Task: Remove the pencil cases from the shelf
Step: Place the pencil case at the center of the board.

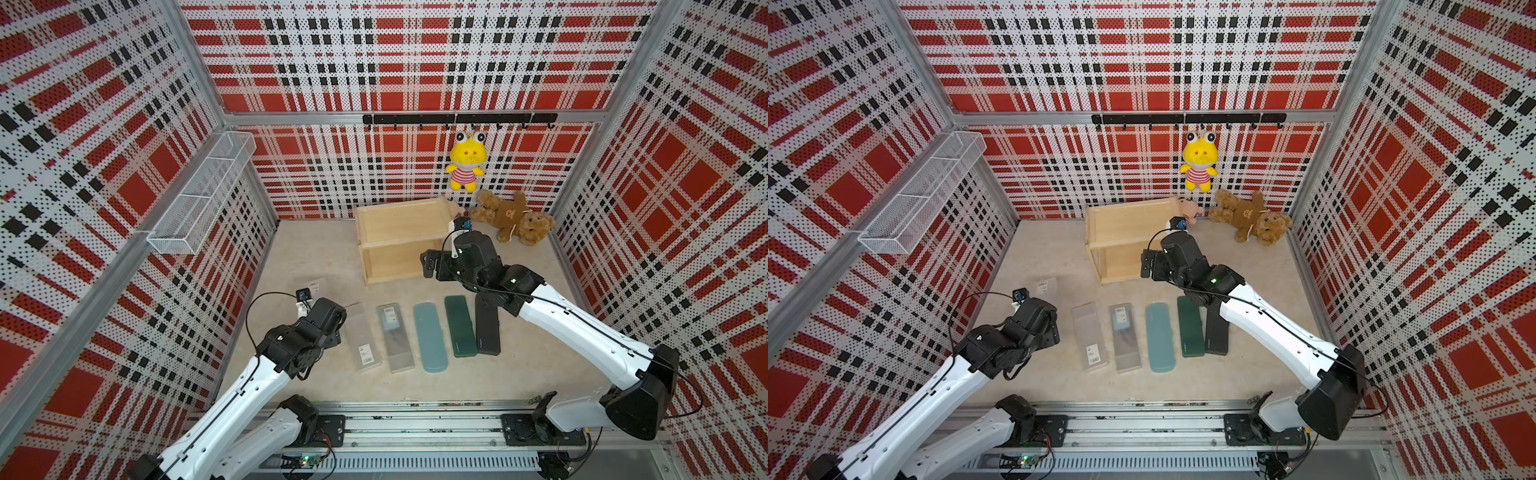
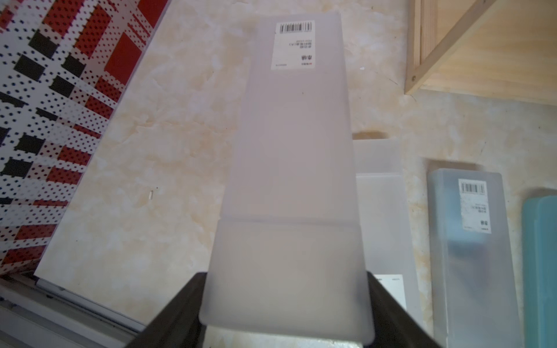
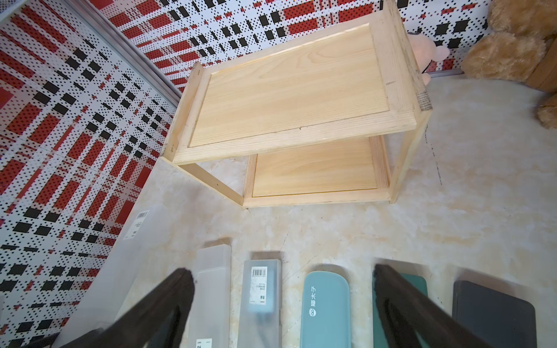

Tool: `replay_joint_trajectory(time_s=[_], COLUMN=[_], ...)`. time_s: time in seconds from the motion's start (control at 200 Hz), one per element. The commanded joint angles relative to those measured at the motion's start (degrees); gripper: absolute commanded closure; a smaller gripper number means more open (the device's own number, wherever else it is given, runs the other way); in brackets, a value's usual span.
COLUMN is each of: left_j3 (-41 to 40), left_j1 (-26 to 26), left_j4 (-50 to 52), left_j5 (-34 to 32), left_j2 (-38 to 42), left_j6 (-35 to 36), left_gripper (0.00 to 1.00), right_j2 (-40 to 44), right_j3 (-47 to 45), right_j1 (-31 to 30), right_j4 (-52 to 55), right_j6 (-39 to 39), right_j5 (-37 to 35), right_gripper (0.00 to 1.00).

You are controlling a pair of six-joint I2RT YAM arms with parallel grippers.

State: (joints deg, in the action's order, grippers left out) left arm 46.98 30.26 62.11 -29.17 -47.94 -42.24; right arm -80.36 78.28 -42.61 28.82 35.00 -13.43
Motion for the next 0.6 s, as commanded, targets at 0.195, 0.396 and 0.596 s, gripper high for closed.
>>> replay_joint_trajectory(time_s=[0.195,0.396,0.596], left_j3=[-0.3,-5.5,-9.5], left_j1=[-10.5,-11.8,-11.1], left_j4=[-5.7,-10.1,-10.8], left_j5=[8.9,17.4,16.1], left_j2=[-4.4,-3.3,2.4], left_j6=[5.3,2.0,-4.7], left_gripper=[1.0,1.0,1.0], right_j2=[0.4,1.9,1.7], right_j3=[-0.3,-2.1,-2.4], right_j1=[0.6,1.6,3.3], right_j4=[0.1,-0.1,0.2], right_j6=[-1.0,-1.2,-1.6], right_j5=[-0.5,-0.8,1.0], right_gripper=[0.0,0.0,0.0])
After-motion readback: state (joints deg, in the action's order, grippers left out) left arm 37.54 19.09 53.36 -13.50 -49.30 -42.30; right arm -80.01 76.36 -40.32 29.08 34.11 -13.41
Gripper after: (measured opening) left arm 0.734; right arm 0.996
